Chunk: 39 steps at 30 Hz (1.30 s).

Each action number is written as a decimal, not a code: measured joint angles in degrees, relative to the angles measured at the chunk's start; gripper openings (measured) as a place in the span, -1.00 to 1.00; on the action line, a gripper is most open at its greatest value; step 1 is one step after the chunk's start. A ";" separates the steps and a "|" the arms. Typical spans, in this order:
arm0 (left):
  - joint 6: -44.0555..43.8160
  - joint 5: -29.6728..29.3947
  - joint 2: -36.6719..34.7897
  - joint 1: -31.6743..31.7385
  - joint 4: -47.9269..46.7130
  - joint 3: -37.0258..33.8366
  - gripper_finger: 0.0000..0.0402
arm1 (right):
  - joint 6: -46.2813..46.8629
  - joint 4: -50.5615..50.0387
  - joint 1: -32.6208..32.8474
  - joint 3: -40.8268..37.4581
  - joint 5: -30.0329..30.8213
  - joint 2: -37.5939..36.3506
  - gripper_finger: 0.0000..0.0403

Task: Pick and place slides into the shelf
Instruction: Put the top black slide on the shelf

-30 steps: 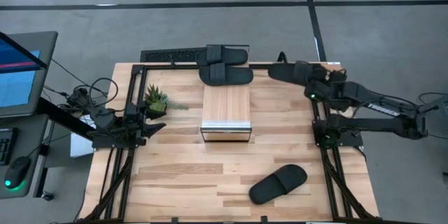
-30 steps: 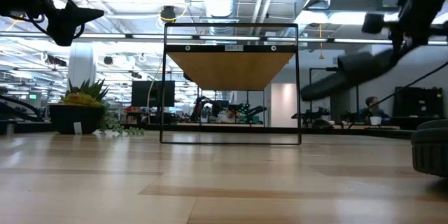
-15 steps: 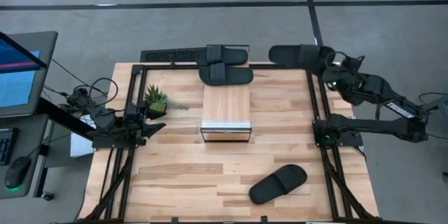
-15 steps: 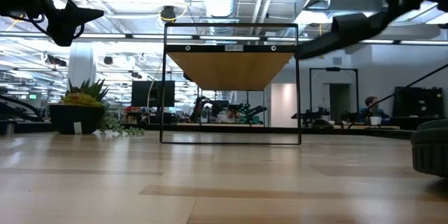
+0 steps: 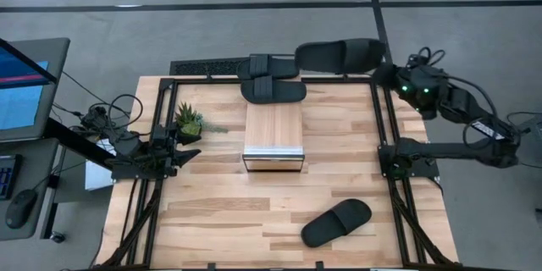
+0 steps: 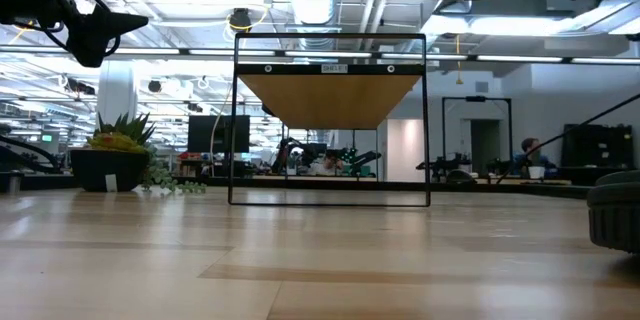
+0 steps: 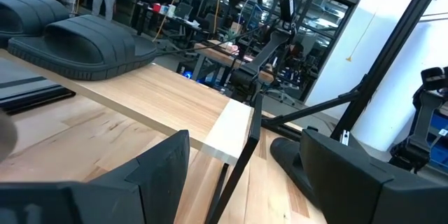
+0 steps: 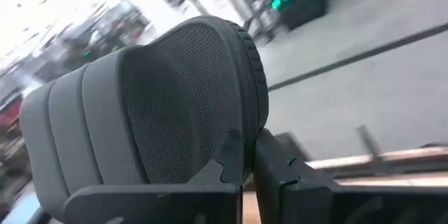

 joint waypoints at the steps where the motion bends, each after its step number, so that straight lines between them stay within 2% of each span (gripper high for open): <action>1: 0.00 0.00 0.00 -0.02 0.03 -0.02 0.29 | -0.03 0.72 0.40 -0.01 -1.31 0.57 -1.00; 7: -1.14 0.00 0.00 -0.02 0.03 0.00 0.29 | 3.25 4.26 3.07 -0.01 -7.28 5.87 -1.00; 13: -2.43 0.00 0.00 -0.01 0.00 -0.02 0.29 | 8.42 7.36 7.48 -0.01 -9.53 12.15 -1.00; 21: -2.50 0.37 0.00 0.00 -0.02 -0.02 0.29 | 21.17 6.44 15.22 -0.03 -9.66 16.91 -1.00; 26: -2.53 3.19 0.00 -0.01 -0.29 -0.02 0.29 | 31.47 -0.12 21.43 -0.03 -7.43 17.36 -1.00; 32: -2.54 5.90 0.00 -0.02 -0.45 -0.02 0.29 | 46.52 -9.20 30.59 -0.05 -1.01 18.54 -1.00; 39: -2.54 5.88 -0.02 -0.02 -0.83 -0.02 0.29 | 54.67 -9.74 35.20 -0.06 0.50 23.83 -1.00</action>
